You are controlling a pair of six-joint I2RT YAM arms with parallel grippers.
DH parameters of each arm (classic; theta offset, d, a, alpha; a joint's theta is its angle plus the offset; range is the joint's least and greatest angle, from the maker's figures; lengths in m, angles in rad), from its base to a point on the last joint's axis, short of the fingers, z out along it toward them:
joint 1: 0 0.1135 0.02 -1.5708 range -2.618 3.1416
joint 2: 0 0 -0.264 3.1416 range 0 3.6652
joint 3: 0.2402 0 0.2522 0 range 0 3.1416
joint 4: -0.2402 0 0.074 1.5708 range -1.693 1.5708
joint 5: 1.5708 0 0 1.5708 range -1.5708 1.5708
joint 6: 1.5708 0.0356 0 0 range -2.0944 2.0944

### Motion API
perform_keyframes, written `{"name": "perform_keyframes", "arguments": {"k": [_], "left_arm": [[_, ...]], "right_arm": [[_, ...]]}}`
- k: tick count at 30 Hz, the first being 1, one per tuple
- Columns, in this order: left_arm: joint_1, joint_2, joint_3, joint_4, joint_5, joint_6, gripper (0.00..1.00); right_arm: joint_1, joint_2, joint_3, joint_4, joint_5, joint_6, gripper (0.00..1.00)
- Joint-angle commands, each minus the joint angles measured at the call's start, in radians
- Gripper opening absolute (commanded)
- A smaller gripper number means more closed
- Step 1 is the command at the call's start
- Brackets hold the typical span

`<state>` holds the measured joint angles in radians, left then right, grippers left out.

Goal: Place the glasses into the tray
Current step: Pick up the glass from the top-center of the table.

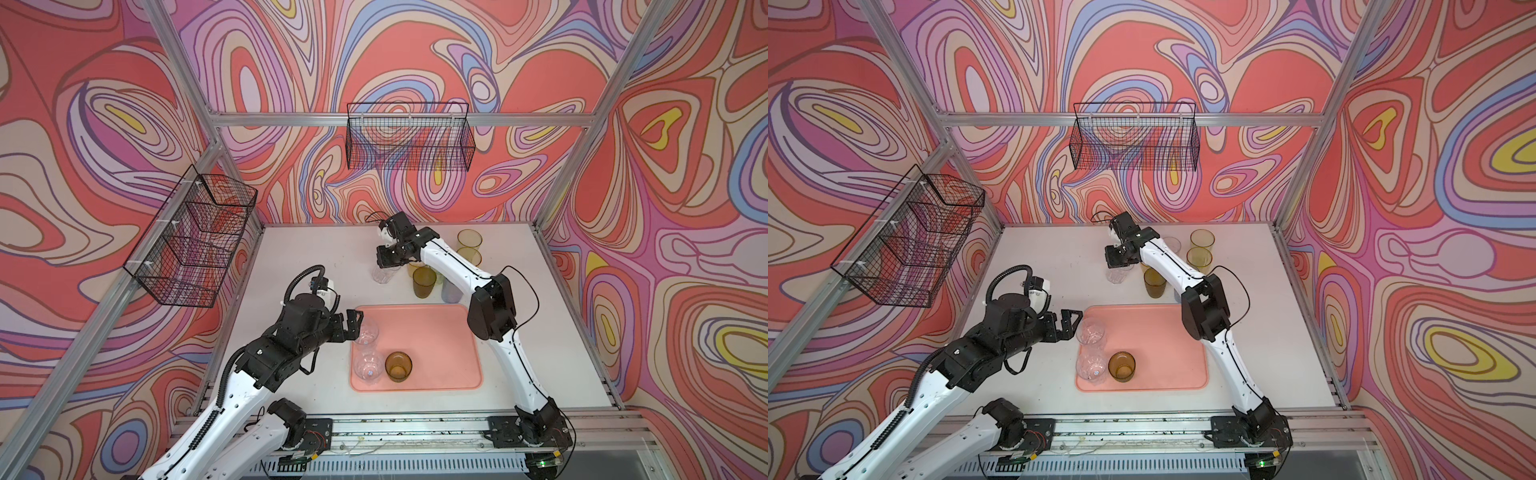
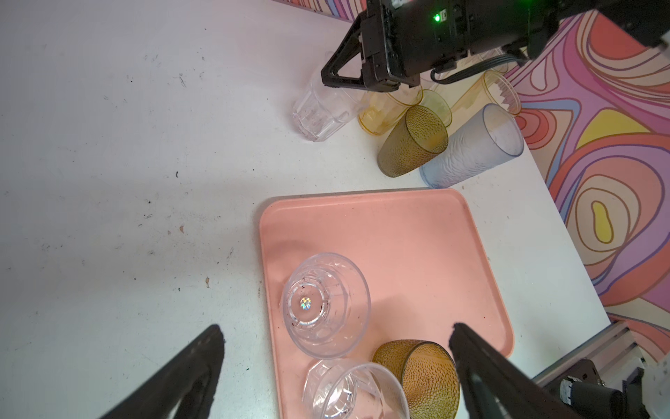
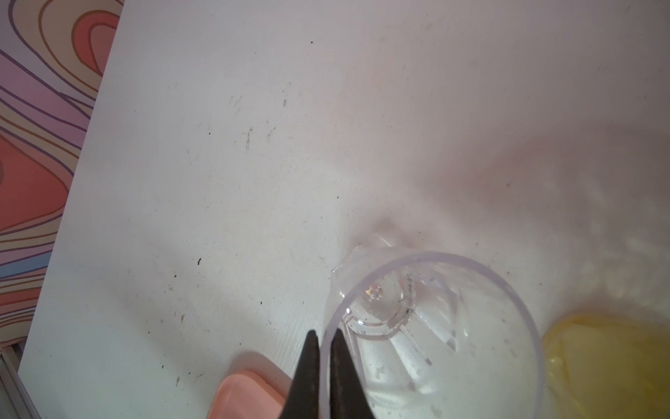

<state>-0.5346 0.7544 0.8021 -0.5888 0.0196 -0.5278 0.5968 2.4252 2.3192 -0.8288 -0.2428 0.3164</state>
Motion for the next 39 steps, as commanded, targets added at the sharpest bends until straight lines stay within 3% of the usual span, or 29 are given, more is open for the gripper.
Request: {"name": "perform_keyframes", "arguments": {"k": [1, 16, 39], "left_arm": [[0.007, -0.024, 0.015, -0.031, -0.036, -0.012, 1.0], [0.007, -0.069, 0.042, -0.066, -0.016, -0.048, 1.0], [0.006, -0.096, 0.069, -0.174, -0.008, -0.039, 1.0]], "right_arm": [[0.014, -0.102, -0.031, 0.036, -0.009, 0.013, 0.0], [0.097, -0.271, -0.099, 0.005, 0.083, 0.018, 0.0], [0.246, -0.62, -0.393, -0.023, 0.285, 0.073, 0.0]]}}
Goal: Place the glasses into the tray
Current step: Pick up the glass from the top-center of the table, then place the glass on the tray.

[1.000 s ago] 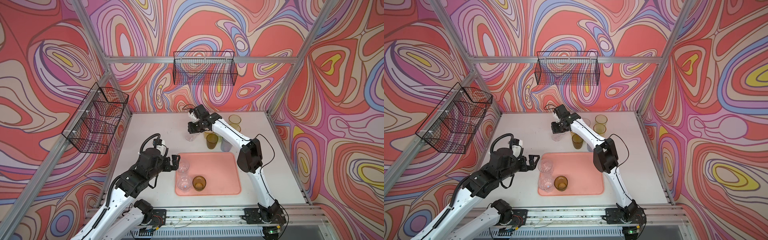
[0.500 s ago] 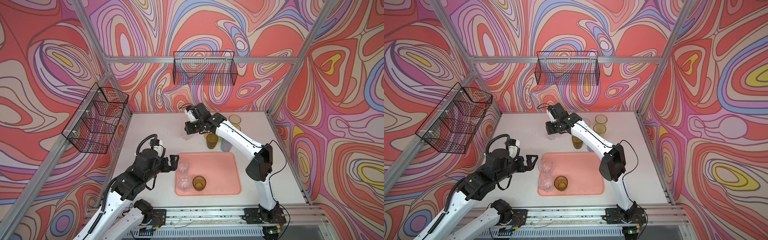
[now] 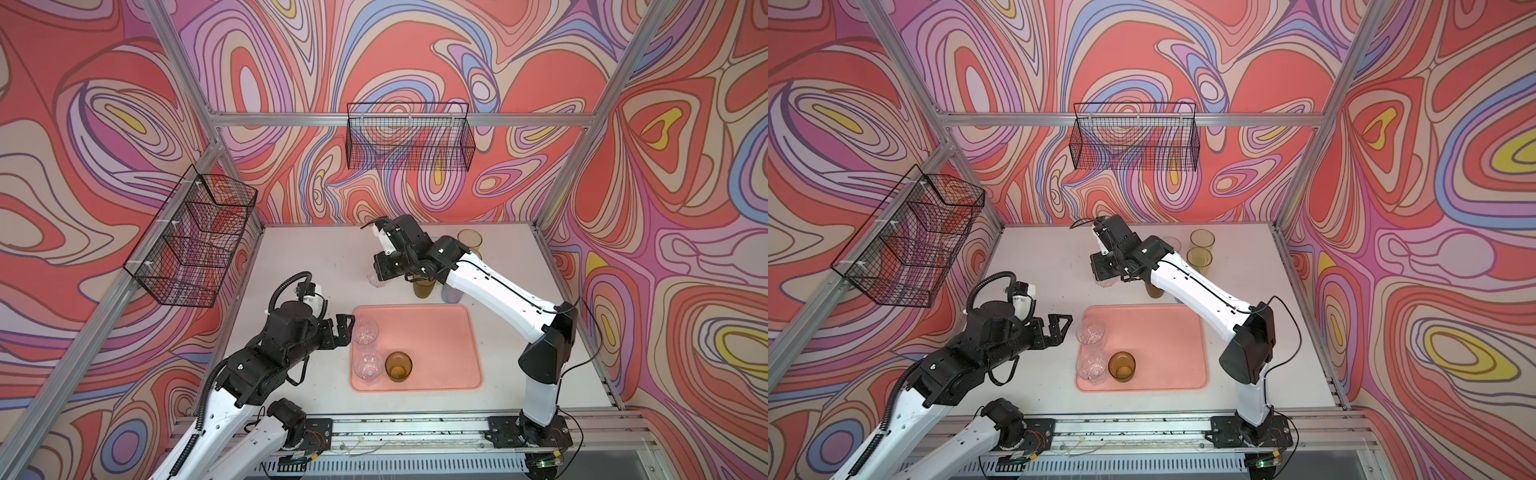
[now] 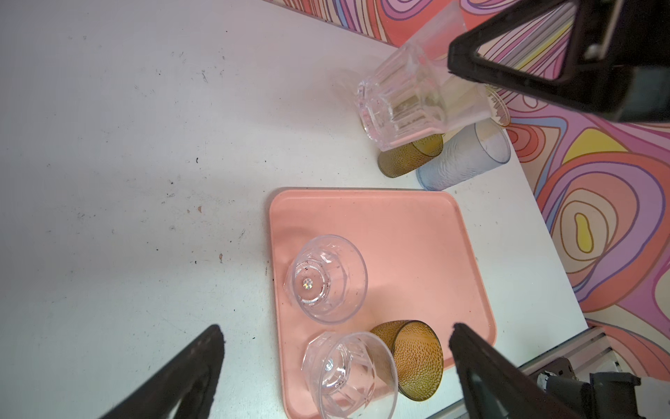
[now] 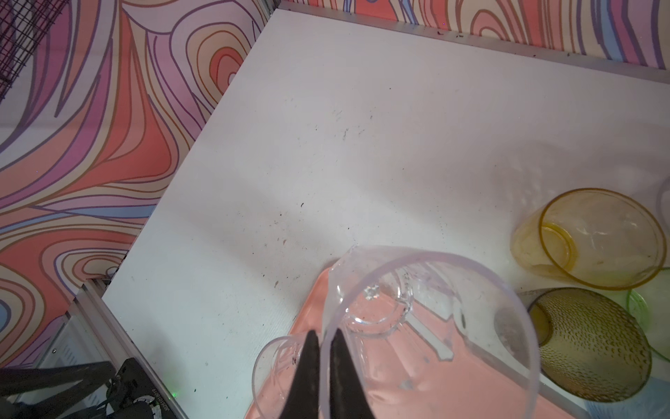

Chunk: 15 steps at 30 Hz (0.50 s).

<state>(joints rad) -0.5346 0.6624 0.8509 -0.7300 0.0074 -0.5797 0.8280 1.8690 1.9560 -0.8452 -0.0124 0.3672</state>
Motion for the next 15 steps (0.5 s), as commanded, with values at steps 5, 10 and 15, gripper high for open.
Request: {"name": "perform_keyframes", "arguments": {"k": [5, 10, 15], "left_arm": [[0.007, -0.004, 0.018, -0.029, 0.001, 0.048, 1.0], [0.007, 0.005, 0.005, -0.016, 0.017, 0.067, 1.0], [0.007, -0.017, -0.047, 0.036, 0.068, 0.072, 1.0]], "right_arm": [[0.044, -0.147, -0.118, -0.013, 0.093, 0.047, 0.0], [0.069, -0.197, -0.188, -0.029, 0.128, 0.078, 0.0], [0.089, -0.241, -0.265, -0.026, 0.143, 0.106, 0.0]]}}
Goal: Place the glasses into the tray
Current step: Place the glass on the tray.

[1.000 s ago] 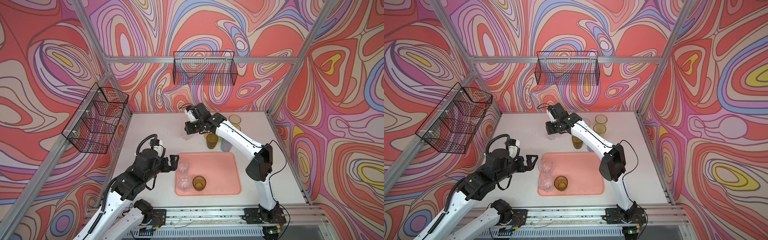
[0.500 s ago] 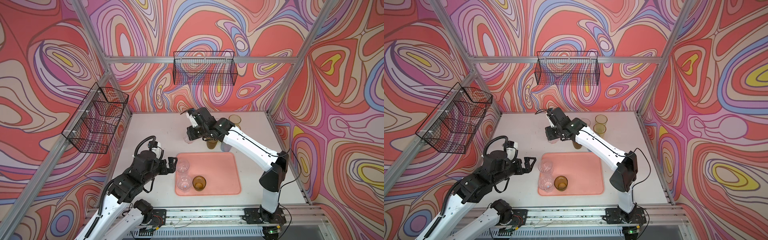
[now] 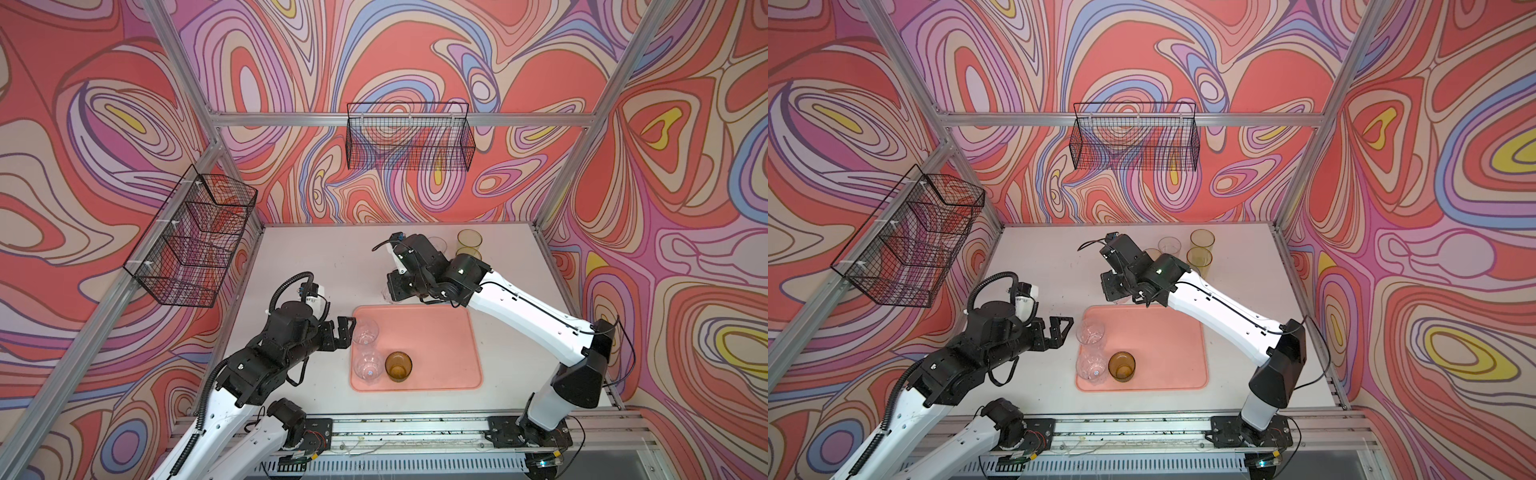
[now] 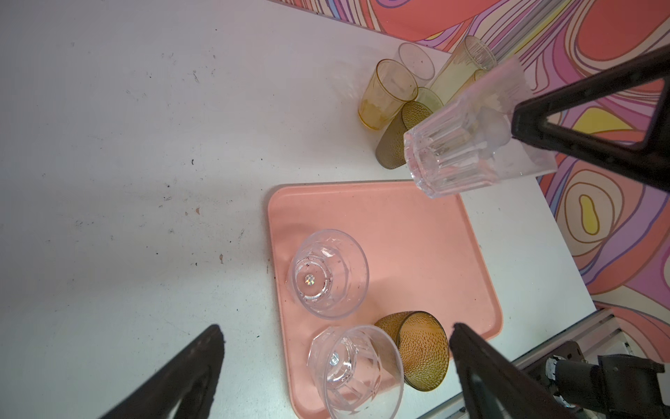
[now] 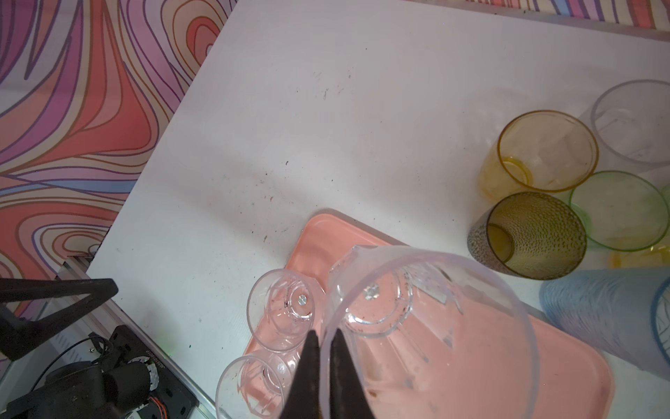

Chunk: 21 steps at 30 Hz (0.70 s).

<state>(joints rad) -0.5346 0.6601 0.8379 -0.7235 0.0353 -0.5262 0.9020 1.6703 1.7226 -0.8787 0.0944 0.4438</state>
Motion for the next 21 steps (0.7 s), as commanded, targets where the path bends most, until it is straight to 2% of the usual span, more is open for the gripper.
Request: {"name": "perform_keyframes", "arguments": {"k": [1, 9, 21], "left_arm": [[0.007, -0.021, -0.043, 0.039, 0.048, 0.02, 1.0], [0.007, -0.072, -0.107, 0.067, 0.083, 0.042, 1.0], [0.007, -0.159, -0.138, 0.03, 0.054, 0.019, 1.0]], "right_arm": [[0.02, -0.049, -0.043, 0.009, 0.043, 0.034, 0.0], [0.053, -0.078, -0.153, 0.002, 0.091, 0.085, 0.0], [0.079, -0.054, -0.212, 0.043, 0.066, 0.137, 0.0]]}}
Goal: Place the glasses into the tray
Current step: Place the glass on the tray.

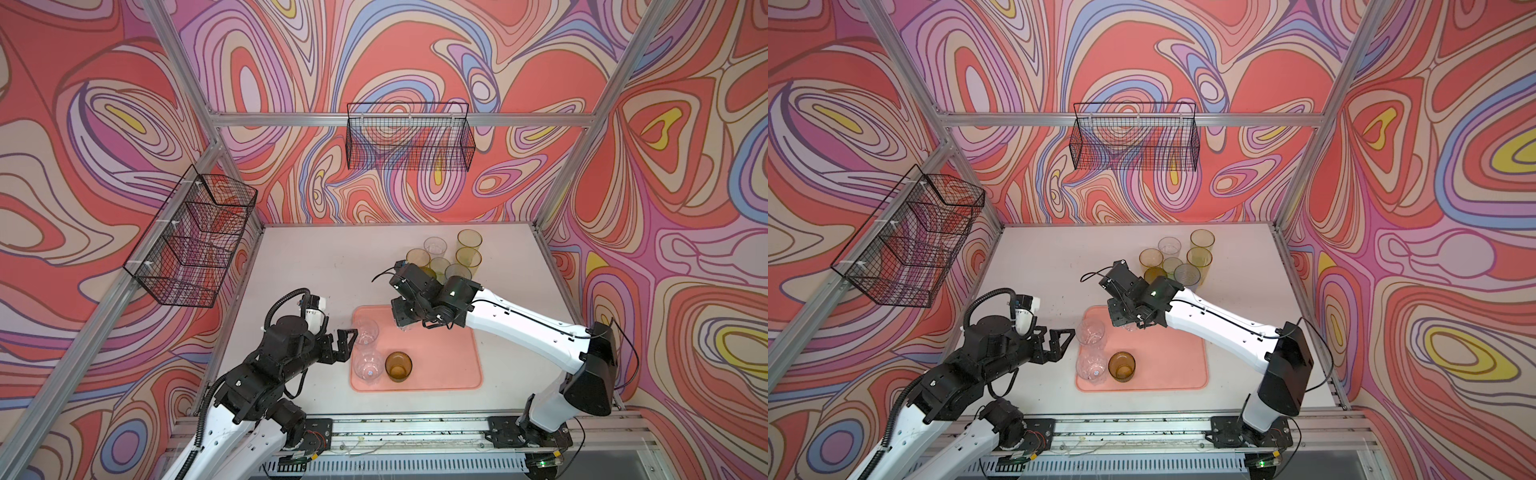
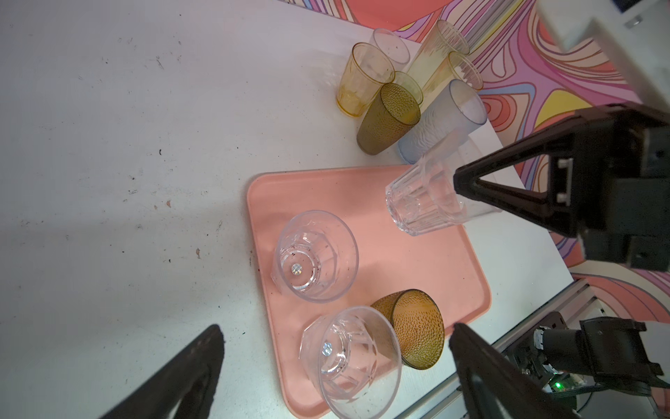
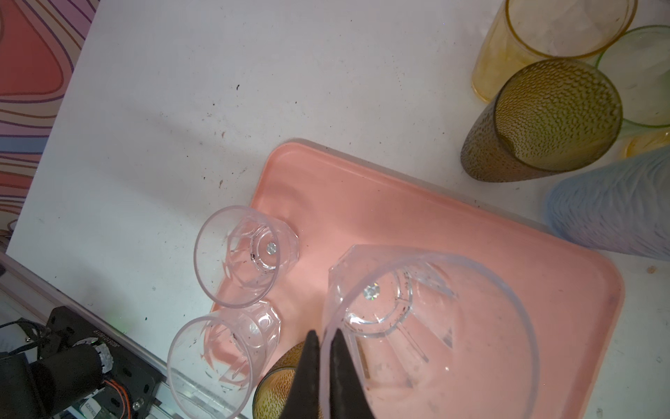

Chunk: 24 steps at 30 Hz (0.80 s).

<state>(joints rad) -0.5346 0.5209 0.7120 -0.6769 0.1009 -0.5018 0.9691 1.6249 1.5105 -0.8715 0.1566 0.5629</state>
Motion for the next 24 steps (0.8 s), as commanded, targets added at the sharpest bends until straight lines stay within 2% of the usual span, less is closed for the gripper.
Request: {"name": "perform_keyframes", "arguments": {"k": [1, 24], "left_arm": [[0.006, -0.026, -0.014, -0.018, -0.012, -0.006, 1.0], [0.006, -0.047, -0.014, -0.041, -0.031, -0.009, 1.0]], "right_arm": [[0.013, 0.0, 0.003, 0.034, 0.001, 0.021, 0.0], [0.052, 0.098, -0.045, 0.061, -0.042, 0.092, 0.0]]}}
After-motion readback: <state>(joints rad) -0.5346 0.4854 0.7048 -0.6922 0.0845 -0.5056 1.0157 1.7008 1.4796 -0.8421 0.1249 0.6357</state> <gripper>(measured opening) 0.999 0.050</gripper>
